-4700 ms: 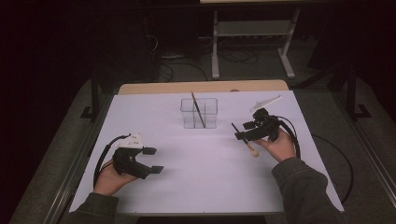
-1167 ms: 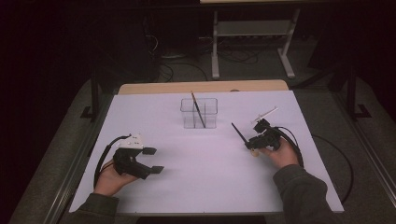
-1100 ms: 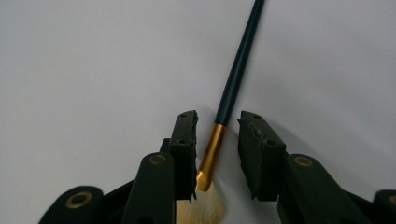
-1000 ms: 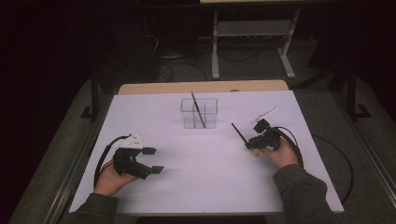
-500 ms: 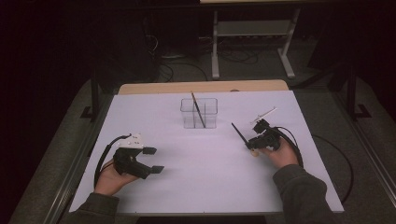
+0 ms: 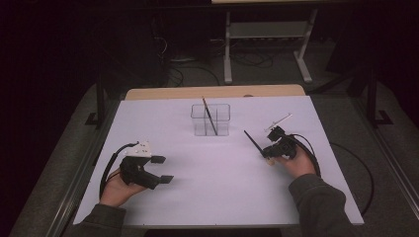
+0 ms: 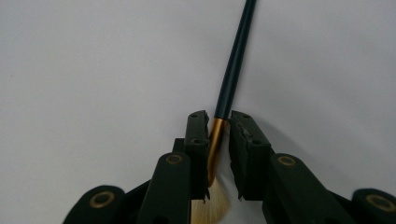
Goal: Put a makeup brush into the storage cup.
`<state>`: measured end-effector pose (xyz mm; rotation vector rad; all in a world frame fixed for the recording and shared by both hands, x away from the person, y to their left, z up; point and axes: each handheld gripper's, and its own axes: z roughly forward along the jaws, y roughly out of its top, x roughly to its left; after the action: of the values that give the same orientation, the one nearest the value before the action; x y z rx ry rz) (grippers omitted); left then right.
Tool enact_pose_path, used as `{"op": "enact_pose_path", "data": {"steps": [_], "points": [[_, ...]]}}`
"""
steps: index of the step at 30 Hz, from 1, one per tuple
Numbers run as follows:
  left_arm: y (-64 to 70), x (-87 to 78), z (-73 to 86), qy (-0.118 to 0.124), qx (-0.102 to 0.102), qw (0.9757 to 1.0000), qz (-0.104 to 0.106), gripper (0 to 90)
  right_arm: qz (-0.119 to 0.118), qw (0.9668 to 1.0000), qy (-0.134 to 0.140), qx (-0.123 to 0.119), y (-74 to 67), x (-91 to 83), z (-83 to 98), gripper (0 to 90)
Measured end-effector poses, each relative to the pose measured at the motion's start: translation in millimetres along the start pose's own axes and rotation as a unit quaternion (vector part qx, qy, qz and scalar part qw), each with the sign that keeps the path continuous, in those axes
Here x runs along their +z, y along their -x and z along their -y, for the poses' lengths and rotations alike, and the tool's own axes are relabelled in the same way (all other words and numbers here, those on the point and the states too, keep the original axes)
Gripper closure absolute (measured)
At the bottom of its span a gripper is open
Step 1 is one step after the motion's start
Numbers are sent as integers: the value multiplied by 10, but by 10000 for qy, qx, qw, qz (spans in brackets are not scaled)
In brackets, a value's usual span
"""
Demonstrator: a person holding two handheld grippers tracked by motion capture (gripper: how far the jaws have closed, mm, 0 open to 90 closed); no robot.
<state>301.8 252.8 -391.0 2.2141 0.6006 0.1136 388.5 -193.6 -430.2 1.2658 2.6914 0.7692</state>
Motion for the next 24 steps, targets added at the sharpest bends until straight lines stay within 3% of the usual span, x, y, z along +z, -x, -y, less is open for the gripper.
{"op": "enact_pose_path", "data": {"steps": [14,24], "points": [[0,-1,1,13,-7,10000,3,220,214,9998,2,-3,-33,10,4,822],[-3,13,0,-2,21,10000,-5,221,149,9999,13,-43,-19,10,5,833]]}}
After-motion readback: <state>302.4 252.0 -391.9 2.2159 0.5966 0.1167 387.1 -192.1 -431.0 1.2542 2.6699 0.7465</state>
